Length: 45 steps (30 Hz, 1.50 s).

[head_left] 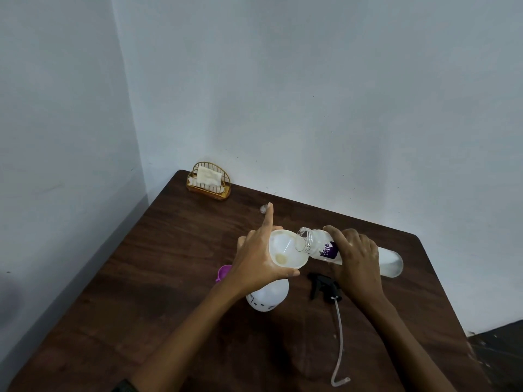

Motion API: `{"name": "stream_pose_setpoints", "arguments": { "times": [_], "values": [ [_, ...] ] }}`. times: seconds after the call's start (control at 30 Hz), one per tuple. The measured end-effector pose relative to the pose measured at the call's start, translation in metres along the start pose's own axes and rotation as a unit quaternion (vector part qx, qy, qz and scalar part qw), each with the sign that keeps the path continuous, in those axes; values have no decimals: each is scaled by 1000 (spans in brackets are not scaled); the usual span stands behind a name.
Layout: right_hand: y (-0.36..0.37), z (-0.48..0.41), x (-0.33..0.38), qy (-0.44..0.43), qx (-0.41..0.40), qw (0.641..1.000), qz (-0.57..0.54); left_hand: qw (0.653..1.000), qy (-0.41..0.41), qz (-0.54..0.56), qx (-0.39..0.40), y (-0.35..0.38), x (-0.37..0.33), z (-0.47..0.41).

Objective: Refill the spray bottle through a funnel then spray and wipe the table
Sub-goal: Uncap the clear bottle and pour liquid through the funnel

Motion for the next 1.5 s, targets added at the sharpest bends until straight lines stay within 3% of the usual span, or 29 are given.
{"name": "stream_pose_setpoints", "arguments": {
  "times": [1.5],
  "values": [
    [-4,-5,0,6,-6,1000,15,1000,-4,-8,5,1,2,0]
  ]
}}
Point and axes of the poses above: each hand's wrist, its own z-axis away from the middle knuckle, its own y-axis out of the palm, x = y × z, the point moved 3 cm from there along -z, towards the middle knuckle, and after that the axes turned 6 degrees about z, right-handed, at the moved point
